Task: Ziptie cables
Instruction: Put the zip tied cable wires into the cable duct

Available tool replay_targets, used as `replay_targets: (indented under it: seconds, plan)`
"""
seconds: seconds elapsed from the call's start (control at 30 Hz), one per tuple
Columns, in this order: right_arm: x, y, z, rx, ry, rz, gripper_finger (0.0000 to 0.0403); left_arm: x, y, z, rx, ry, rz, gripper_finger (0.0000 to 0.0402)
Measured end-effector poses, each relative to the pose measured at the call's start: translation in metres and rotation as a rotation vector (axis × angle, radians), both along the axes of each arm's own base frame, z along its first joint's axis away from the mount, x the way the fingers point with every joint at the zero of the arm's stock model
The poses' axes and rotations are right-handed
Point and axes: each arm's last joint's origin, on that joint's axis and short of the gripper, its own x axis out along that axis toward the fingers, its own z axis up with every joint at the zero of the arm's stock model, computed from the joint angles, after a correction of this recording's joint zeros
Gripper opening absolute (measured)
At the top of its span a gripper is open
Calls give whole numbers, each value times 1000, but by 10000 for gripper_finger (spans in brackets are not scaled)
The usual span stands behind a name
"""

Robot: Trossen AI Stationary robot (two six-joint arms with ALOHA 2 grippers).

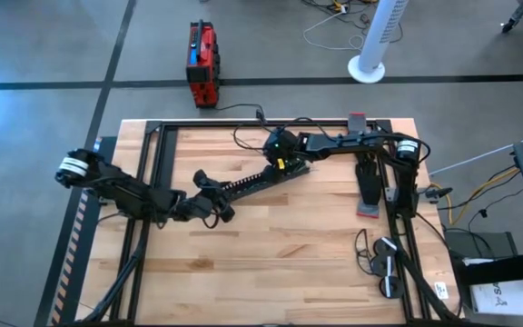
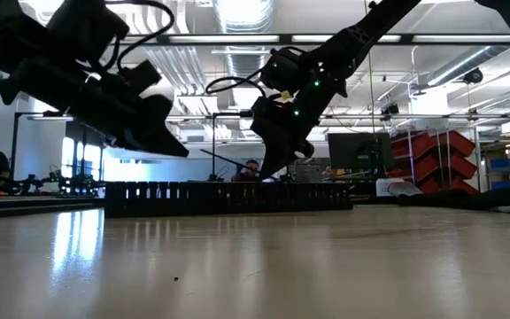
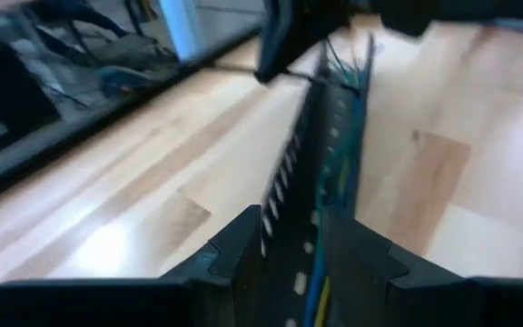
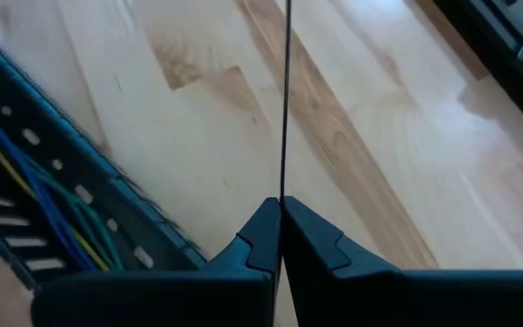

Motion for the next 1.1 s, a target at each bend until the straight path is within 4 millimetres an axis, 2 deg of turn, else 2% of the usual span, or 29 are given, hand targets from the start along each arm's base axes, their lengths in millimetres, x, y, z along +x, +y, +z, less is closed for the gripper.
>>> replay_targets:
  seconds: [0.13,0.27,0.43,0.57,0.67,0.9,1.1]
  plan:
    - [3,10,6,-14,-11,38,0,2,1,-3,-10,48,-81,98]
    - [7,23,6,-26,-7,86,0,2,4,6,12,48,-173,105]
    - [9,33,4,-59,-17,122,0,-3,25,11,-4,36,-176,126]
    - [8,34,0,-61,-27,119,0,-5,54,4,-124,31,-234,150]
    - [5,34,-4,-50,-21,96,0,-5,68,-5,-148,68,-214,167]
    - [0,36,-6,-28,2,2,0,5,72,-23,-145,70,-253,189]
    - [0,42,-7,-11,14,-2,0,15,73,-42,-163,45,-252,172]
